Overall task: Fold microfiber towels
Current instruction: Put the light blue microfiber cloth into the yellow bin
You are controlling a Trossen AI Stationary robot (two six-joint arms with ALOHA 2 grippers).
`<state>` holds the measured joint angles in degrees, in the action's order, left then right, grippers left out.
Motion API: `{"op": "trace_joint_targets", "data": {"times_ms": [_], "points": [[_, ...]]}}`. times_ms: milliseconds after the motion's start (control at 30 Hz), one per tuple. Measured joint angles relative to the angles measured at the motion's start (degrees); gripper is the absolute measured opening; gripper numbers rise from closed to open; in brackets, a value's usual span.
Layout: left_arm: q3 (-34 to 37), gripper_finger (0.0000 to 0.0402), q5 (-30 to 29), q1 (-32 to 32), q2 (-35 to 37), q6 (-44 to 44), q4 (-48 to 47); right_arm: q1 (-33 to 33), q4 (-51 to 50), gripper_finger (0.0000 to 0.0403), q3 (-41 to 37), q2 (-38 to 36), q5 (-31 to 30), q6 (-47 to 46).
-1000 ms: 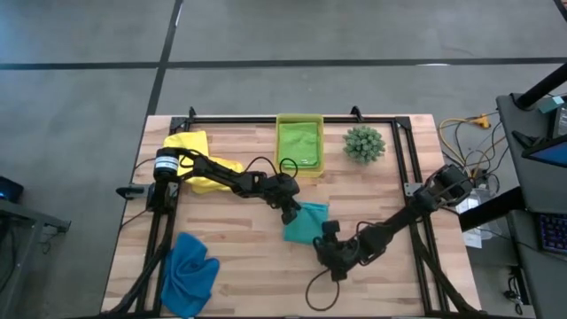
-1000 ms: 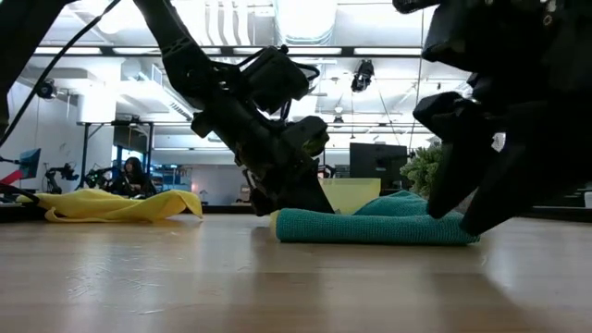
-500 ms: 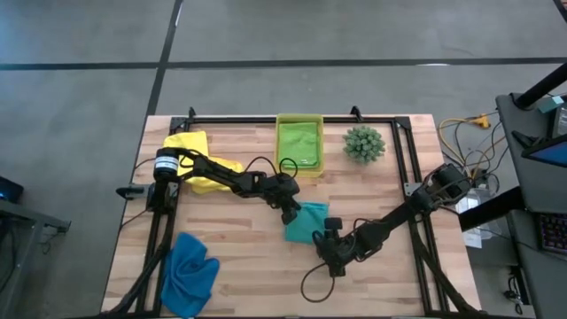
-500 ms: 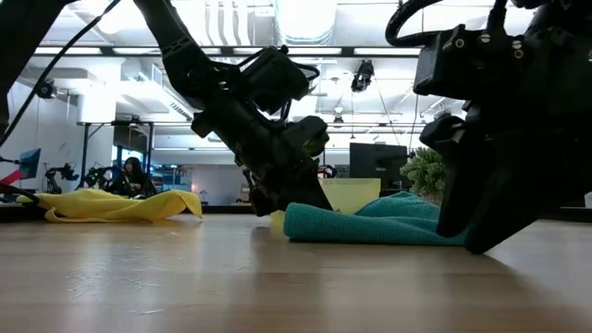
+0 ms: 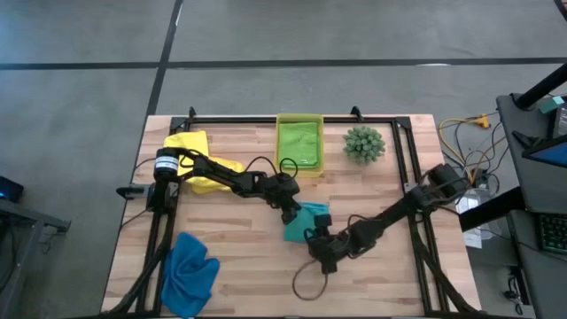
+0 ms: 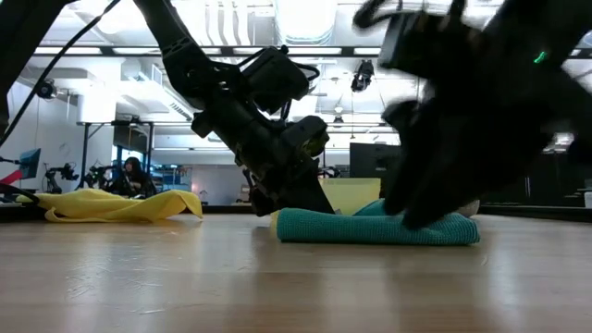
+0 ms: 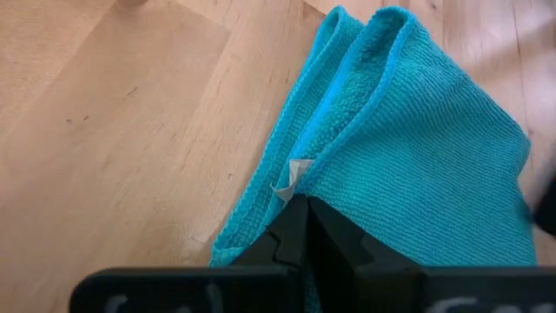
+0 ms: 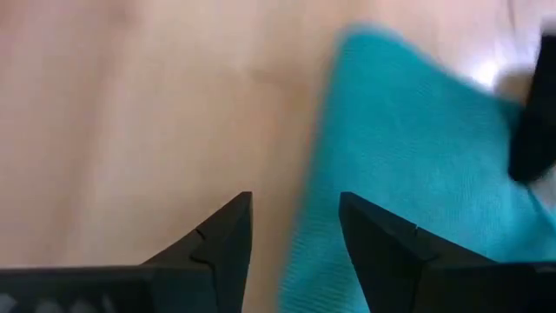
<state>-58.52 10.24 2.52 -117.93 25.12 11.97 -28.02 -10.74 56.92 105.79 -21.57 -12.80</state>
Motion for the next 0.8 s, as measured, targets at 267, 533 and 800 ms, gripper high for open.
{"op": "trace_joint_targets", "data": {"times_ms": [267,533,800], "points": [[0.0,0.0,0.0,0.0,0.0,0.0,0.0,5.4,1.1,0.0171,0.8,3.1,4.6,-0.3],[0.0,0.0,0.1,0.0,0.0,0.1,0.0,6.0,0.6,0.0171,2.4,3.0,8.1,1.0],[0.0,0.0,0.0,0.0,0.0,0.0,0.0,4.6,1.2,0.0171,4.4,2.8,8.4,2.7]]}}
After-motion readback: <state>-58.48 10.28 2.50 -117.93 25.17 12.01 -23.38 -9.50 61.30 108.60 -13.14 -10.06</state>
